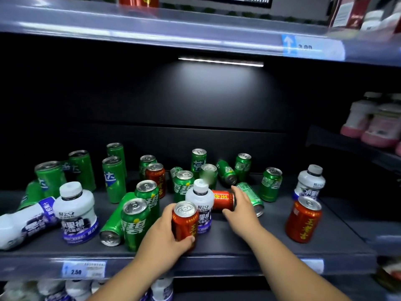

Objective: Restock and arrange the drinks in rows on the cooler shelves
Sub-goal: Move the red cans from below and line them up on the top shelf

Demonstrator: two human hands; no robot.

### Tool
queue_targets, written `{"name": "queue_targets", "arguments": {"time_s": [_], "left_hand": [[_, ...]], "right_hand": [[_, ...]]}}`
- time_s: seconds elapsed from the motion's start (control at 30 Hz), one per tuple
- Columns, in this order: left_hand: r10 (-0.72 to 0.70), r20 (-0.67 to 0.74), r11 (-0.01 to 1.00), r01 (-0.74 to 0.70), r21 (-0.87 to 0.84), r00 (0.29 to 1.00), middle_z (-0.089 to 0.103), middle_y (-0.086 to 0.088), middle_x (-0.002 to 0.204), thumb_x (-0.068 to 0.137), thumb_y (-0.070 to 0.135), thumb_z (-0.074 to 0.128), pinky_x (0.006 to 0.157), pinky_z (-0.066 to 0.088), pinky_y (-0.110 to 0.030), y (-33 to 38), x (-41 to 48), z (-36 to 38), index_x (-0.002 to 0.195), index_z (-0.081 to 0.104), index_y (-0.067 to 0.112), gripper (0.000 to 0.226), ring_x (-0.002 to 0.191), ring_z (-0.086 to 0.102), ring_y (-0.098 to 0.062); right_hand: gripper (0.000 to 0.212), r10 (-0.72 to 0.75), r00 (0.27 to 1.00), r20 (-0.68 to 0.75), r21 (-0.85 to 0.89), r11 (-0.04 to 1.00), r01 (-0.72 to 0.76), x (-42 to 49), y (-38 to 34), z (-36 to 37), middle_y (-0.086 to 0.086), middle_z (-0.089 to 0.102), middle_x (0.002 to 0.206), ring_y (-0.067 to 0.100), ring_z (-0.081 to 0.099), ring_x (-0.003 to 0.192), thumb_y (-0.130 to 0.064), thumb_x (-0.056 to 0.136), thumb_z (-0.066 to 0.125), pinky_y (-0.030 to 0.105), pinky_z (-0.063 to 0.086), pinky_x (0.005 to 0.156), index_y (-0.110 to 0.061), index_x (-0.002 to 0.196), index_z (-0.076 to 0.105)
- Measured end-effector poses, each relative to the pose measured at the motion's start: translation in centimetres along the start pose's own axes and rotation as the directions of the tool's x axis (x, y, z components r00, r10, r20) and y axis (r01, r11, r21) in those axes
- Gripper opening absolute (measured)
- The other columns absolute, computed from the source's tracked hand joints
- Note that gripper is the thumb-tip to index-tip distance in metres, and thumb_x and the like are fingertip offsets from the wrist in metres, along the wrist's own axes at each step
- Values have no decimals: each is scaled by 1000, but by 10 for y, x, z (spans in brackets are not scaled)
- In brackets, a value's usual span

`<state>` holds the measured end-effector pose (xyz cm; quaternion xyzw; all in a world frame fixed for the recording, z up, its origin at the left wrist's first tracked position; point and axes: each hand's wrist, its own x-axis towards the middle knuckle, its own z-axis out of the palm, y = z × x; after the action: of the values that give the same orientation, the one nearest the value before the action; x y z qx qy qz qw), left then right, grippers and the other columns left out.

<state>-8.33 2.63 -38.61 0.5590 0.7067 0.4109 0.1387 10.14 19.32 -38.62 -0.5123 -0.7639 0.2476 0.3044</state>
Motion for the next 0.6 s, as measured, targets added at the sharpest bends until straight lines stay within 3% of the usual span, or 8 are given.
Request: {"name": "queue_targets", "arguments": {"time_s": [0.07, 0.13, 0.3, 0.47, 0.6], "left_hand": [[-3, 6, 1000, 3, 1, 1000, 60, 21, 120, 67, 46, 80, 90, 49, -27, 1, 0, 0, 132, 32, 48, 81, 107, 59, -5], [-2, 6, 1000, 2, -5, 1000, 61, 21, 120, 67, 43, 82, 90, 48, -26, 1, -1, 1, 132, 33, 47, 81, 107, 59, -4], [-50, -34, 998, 48, -37, 998, 61, 24, 117, 61, 44, 89, 87, 43, -20, 7, -1, 6, 130, 38, 45, 86, 106, 58, -2], [-135, -70, 986, 127, -107, 988, 67, 23, 108, 54, 35, 94, 87, 48, -23, 14, 2, 12, 118, 50, 39, 77, 102, 63, 1], [-171, -108, 967, 146, -208, 979, 72, 19, 103, 47, 35, 94, 91, 53, -32, 32, -1, 8, 110, 54, 44, 76, 98, 67, -2]], "right_hand": [[91, 28, 993, 115, -5, 1000, -28, 8, 1, 0, 8, 30, 159, 25, 30, 146, -21, 84, 75, 35, 24, 120, -18, 158, 22], [93, 28, 987, 157, -28, 999, -24, 15, 1, 1, 8, 30, 159, 25, 31, 144, -29, 87, 75, 33, 25, 118, -18, 159, 17], [79, -16, 994, 110, -136, 990, 31, 18, 14, 5, 7, 46, 134, 28, 47, 126, -43, 80, 78, 34, 38, 107, -21, 147, 41], [67, -40, 988, 147, 29, 999, 36, 14, 21, -4, 3, 52, 124, 18, 51, 103, -28, 74, 85, 27, 39, 85, -19, 129, 47], [65, -97, 994, 44, 190, 978, 87, 14, 18, -32, 2, 50, 121, 16, 50, 106, -19, 71, 85, 23, 35, 88, -20, 128, 55]]}}
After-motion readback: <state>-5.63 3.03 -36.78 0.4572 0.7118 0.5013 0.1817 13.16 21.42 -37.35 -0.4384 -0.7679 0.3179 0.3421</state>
